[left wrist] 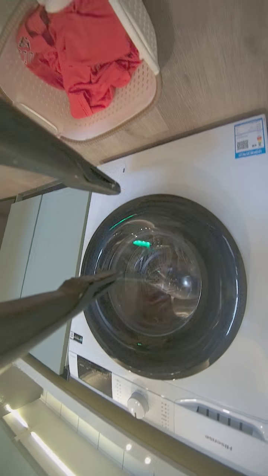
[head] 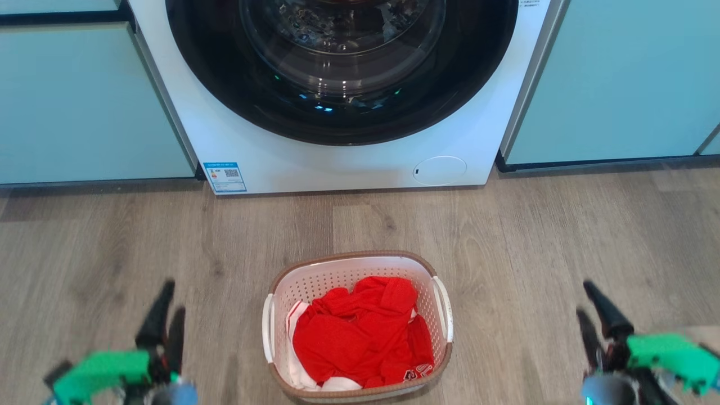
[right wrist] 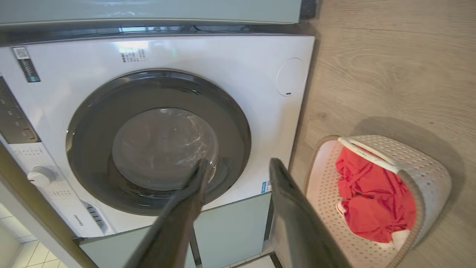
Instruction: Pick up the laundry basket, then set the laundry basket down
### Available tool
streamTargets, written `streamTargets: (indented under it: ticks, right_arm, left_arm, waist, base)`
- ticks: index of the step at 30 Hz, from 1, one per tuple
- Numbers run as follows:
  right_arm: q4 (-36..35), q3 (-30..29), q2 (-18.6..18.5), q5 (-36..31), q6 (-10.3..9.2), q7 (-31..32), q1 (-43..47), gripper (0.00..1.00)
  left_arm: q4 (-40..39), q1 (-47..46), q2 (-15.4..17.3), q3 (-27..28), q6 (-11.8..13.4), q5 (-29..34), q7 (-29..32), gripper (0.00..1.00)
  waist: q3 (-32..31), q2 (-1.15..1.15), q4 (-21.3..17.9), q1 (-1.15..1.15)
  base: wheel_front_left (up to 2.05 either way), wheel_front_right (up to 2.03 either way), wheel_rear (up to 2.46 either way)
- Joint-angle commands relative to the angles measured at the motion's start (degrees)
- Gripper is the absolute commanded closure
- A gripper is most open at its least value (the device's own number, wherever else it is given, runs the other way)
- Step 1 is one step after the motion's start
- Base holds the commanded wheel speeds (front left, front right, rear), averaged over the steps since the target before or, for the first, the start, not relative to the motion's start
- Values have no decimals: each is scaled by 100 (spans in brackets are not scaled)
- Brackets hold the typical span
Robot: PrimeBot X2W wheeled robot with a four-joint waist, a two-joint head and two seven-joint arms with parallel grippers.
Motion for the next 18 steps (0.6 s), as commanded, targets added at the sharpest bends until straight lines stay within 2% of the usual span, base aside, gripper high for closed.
streamTargets:
  ticks: [1,18]
  right_arm:
    - [87,3,9,-1,0,-2,52,0]
    - [-112,44,-3,-279,6,-287,-3,0]
  left_arm:
    - [86,74,-11,0,0,1,-2,0]
    - [-26,-23,-2,81,-6,105,-290,0]
  waist:
    - [1,0,0,0]
    - [-14,0,-7,0]
  base:
    - [0,0,0]
    - [0,0,0]
